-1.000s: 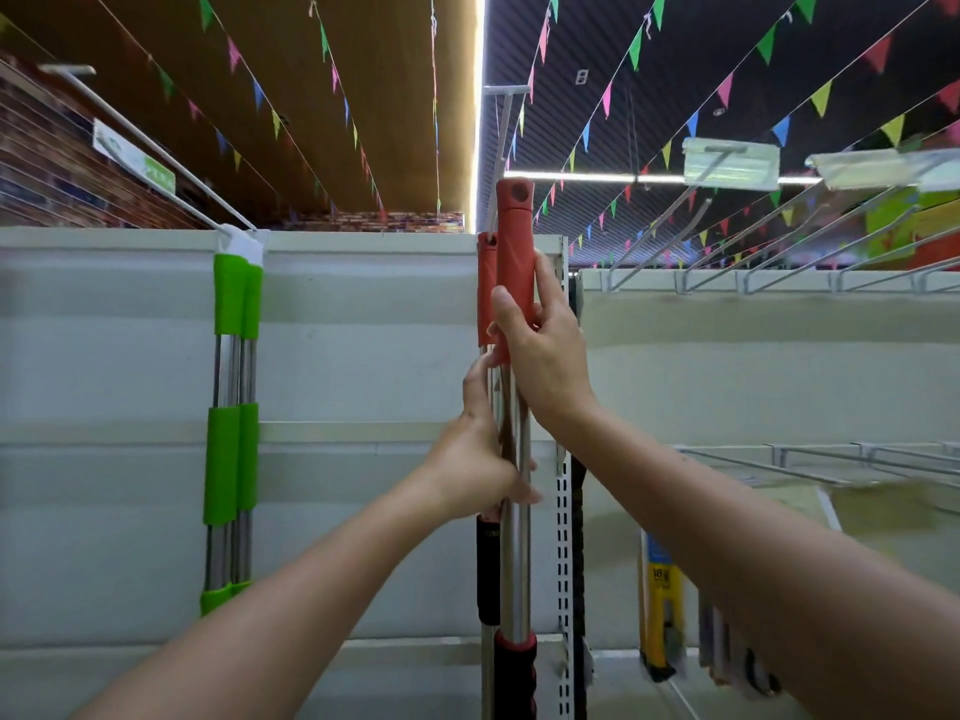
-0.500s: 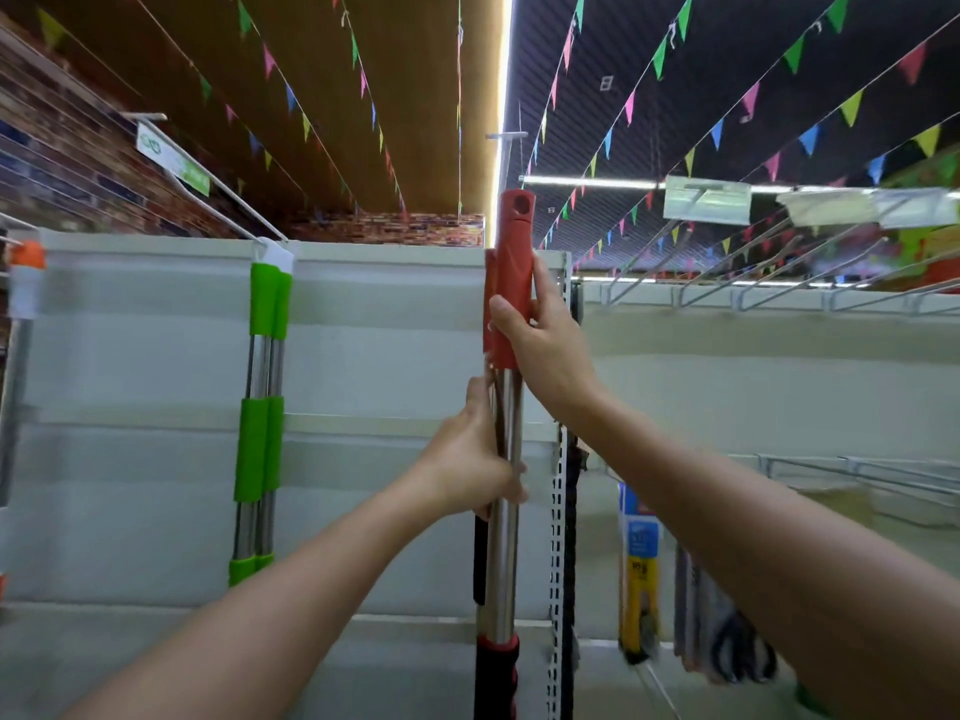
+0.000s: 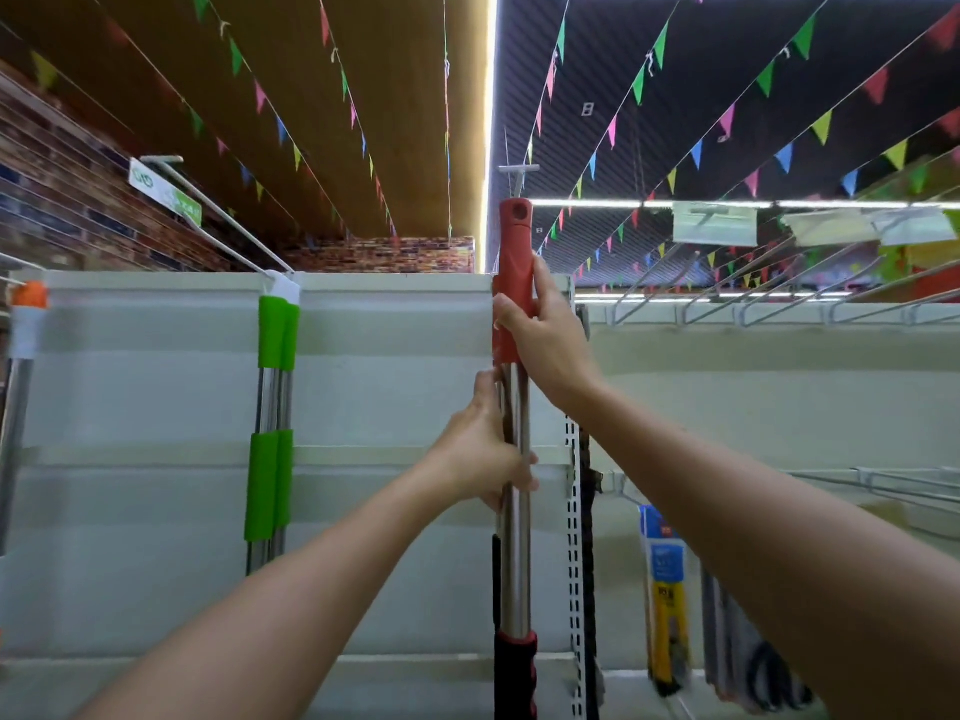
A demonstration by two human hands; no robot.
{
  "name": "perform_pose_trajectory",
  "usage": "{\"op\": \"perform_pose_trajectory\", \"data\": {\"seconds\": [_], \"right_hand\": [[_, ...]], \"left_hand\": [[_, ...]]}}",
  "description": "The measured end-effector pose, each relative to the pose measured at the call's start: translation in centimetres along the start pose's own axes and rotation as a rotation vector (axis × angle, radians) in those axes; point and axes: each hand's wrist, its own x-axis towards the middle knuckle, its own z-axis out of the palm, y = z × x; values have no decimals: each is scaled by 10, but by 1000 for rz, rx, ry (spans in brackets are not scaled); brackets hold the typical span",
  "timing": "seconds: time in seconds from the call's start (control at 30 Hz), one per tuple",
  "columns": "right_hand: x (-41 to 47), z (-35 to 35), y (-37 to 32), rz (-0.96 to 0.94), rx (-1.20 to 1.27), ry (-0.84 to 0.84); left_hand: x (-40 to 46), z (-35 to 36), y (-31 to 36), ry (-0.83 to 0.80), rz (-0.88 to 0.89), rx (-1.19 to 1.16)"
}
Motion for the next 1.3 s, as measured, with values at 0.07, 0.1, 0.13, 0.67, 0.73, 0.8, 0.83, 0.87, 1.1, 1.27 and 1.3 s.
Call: {"op": "perform_pose_trajectory", "data": {"seconds": [0.07,0.1,0.13,0.67,0.73,0.8,0.83,0.87,1.1,1.27,1.3], "right_hand": [[5,-2,0,-15,12,21],[9,-3,1,-18,17,24],[12,-4,2,-18,22,21],[26,1,39,-19,-43,-9],[27,1,41,-19,-56,-5],[28,2,42,-13,-71,-5],[28,2,42,-13,-81,-3],[28,2,42,-15,-92,0],[34,2,53,95,-87,-69],[37,5,61,114,-66,-80],[38,5,62,131,-52,-89]], "left_hand": [[7,-1,2,-8,18,-8],[11,-2,3,-11,26,-7],[15,-1,3,-11,33,-1],[48,8,-20,-14,11,0],[48,7,-21,-22,13,-7],[49,6,-21,-36,13,-13],[49,6,-21,-46,13,-15],[50,5,-22,-56,12,-17],[55,10,-34,-74,-34,-31],[61,9,-39,-69,-48,-51],[61,8,-41,-71,-47,-57]]}}
